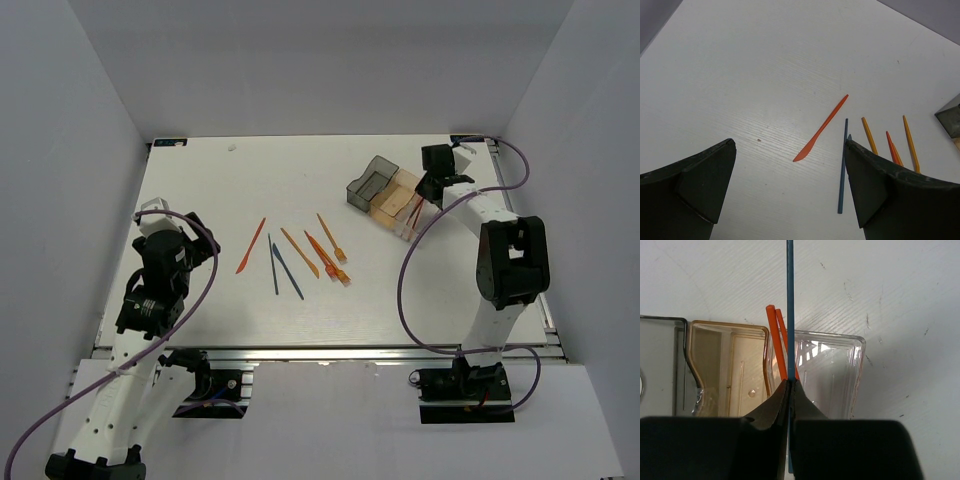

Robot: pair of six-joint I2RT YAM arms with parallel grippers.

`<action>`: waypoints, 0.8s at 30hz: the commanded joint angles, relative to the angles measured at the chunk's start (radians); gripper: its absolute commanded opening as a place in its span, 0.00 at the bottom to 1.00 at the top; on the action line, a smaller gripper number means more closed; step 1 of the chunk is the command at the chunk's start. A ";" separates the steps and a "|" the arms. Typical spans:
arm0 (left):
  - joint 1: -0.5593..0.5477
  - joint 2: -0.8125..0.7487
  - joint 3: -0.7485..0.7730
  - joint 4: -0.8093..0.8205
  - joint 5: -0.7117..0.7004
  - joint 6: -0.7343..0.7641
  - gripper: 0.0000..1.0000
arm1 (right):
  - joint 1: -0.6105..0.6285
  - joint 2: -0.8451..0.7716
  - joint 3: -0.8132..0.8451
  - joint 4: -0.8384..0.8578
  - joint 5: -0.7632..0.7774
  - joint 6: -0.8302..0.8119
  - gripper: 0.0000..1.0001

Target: Sort the eating utensils into containers

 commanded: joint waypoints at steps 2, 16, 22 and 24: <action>-0.006 0.006 0.003 0.002 0.008 0.009 0.98 | -0.002 -0.024 -0.030 0.061 0.013 0.033 0.00; -0.007 0.007 0.000 0.002 0.005 0.009 0.98 | 0.001 -0.112 -0.119 0.083 -0.034 0.016 0.36; -0.007 0.009 0.002 0.000 0.005 0.009 0.98 | 0.062 -0.182 -0.070 0.071 -0.062 -0.053 0.43; -0.006 0.007 0.002 0.000 -0.001 0.007 0.98 | 0.110 -0.196 -0.058 0.071 -0.071 -0.084 0.46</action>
